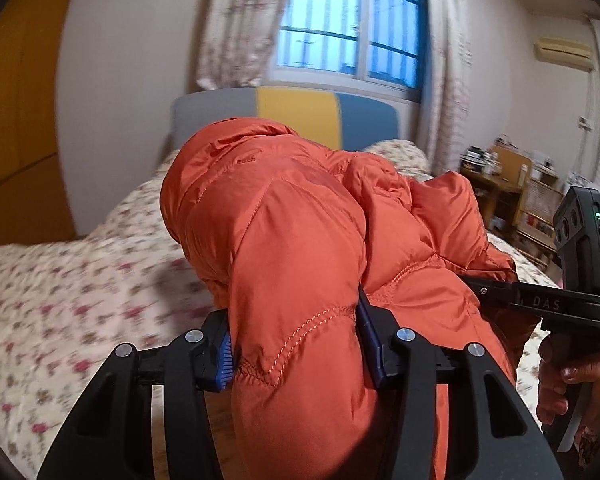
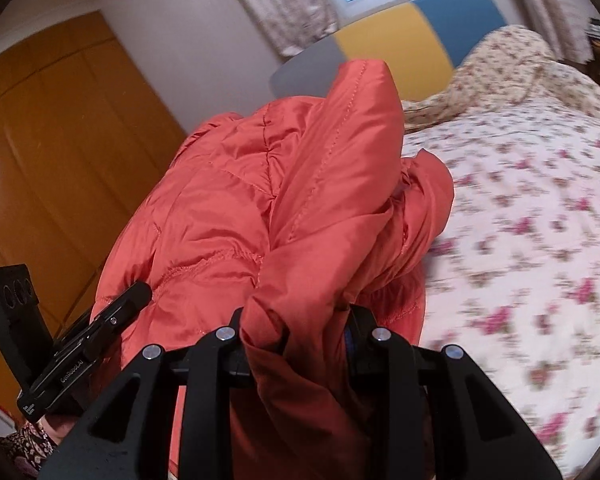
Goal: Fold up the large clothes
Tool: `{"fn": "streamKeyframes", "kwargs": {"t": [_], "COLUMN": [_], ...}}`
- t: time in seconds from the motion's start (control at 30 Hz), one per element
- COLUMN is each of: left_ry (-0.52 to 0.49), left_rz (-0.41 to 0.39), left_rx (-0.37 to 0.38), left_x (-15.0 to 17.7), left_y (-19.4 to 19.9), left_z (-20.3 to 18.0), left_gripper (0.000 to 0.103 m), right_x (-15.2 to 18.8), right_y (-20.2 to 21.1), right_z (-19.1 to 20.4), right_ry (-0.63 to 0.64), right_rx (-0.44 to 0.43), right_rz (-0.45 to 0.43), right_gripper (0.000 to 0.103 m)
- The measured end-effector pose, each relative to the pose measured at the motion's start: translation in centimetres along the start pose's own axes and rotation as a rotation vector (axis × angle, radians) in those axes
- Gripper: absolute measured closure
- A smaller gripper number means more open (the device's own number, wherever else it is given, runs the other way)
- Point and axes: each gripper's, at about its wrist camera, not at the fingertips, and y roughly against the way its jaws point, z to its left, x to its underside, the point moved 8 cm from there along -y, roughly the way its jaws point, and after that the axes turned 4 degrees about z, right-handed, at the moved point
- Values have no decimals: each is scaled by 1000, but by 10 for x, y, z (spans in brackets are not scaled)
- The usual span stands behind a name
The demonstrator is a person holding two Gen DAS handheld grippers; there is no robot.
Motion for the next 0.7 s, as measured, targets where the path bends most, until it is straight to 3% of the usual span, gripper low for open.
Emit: {"fn": "streamKeyframes", "kwargs": {"t": [0.2, 0.27, 0.43, 0.57, 0.7], "left_ry": [97, 126, 263, 197, 119], "left_rz": [31, 60, 128, 112, 115], "left_rx": [-75, -87, -68, -115, -213], "left_x": [31, 44, 83, 88, 79], "left_y": [20, 21, 16, 24, 41], "left_z": [74, 93, 121, 108, 96], "left_gripper": [53, 53, 36, 20, 9], "right_x": [20, 28, 42, 51, 46], "right_y": [-60, -81, -101, -85, -48], "right_z": [48, 58, 44, 19, 21], "right_ry": [30, 52, 28, -46, -73], "right_rx": [-27, -1, 83, 120, 173], "right_rz": [77, 107, 108, 77, 21], "right_gripper": [74, 72, 53, 47, 45]}}
